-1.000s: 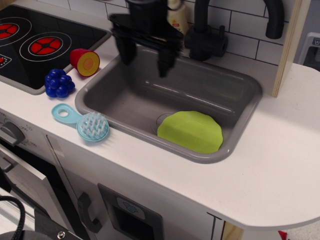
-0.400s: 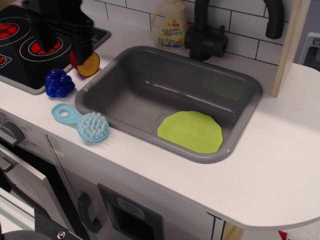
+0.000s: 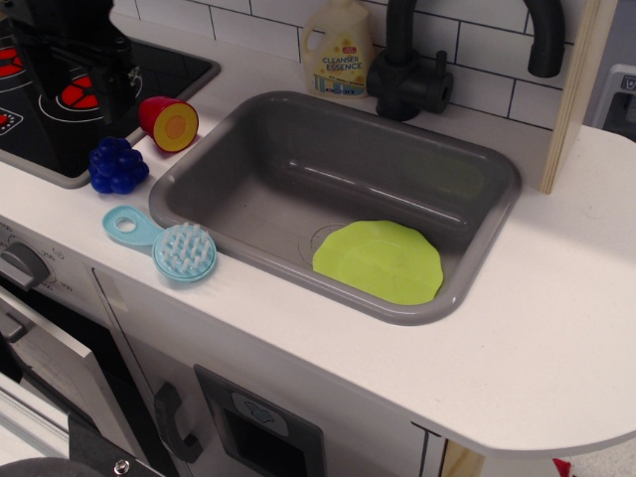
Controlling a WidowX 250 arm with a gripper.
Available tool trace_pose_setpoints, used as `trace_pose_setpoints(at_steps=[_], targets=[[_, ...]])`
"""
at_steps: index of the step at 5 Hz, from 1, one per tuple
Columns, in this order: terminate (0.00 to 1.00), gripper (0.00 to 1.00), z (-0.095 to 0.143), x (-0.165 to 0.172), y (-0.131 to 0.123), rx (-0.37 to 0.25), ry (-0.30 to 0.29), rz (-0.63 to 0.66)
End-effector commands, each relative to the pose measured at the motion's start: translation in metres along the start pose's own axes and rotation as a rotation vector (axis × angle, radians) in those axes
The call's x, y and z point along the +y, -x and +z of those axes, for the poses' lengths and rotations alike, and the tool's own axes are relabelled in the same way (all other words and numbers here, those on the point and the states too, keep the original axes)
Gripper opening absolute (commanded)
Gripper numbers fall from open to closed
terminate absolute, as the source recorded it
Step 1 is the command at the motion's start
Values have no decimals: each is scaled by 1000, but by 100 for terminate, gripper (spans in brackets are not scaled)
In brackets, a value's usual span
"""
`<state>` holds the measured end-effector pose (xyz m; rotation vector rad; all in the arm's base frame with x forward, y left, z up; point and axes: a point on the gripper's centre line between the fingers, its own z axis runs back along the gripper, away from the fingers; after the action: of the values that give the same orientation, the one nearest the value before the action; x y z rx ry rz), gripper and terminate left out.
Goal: Put blueberries on plate sink
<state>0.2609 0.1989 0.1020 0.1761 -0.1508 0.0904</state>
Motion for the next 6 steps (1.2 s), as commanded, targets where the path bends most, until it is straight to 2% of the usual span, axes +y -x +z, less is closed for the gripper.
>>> trace_pose_setpoints(at_steps=[1,3,4,6], targets=[[0,100,-10,-3,7,-29,49,-16],[0,100,-28,-9,18,1,-10,-26],[0,100,-37,-14,18,-10,-23,-30],[0,100,-38,-18,16,-38,-22,-16]])
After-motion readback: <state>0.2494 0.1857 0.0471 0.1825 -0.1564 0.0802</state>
